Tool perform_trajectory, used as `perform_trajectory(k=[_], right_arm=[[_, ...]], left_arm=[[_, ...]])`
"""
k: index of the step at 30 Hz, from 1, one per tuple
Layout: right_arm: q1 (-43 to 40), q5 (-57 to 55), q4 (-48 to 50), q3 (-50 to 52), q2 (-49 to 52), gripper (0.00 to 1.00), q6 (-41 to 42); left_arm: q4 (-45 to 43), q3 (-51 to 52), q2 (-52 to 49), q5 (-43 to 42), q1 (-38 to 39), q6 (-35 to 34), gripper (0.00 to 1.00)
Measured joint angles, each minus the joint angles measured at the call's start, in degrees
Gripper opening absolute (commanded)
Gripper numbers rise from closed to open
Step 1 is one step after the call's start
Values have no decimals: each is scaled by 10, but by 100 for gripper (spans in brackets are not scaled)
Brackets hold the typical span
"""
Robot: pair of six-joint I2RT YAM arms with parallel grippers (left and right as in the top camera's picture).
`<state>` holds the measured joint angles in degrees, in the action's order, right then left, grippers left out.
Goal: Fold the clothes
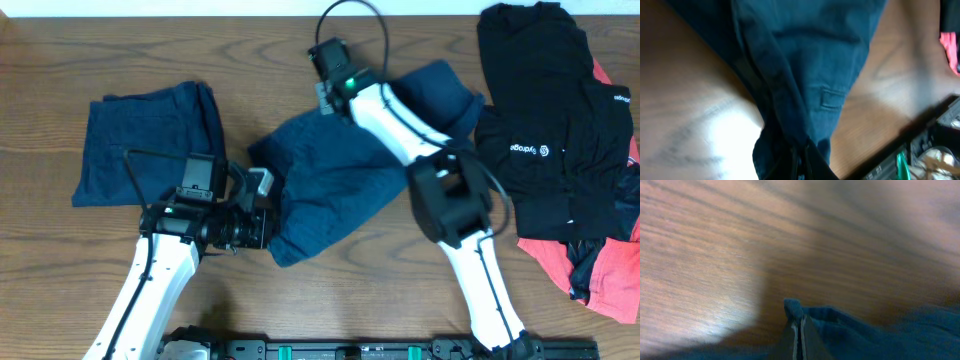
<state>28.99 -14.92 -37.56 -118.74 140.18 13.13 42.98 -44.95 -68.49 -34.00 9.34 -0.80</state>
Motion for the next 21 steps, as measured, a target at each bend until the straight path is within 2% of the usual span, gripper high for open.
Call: perform_trajectory(k=[8,12,17,21], right_arm=[[-78,-9,-200,-1,-289,1,0],[-114,-14,-324,-11,-430,1,1],[-128,-2,-430,-12,-496,1,0],[-148,16,-442,-11,-497,1,-3]], left_arm=[[-11,-114,-1,40,-50,-20,6],[28,-174,0,37,-62,-31,6],[69,-186,11,13,-61,-35,6],[43,-186,16,13,-61,-32,7]])
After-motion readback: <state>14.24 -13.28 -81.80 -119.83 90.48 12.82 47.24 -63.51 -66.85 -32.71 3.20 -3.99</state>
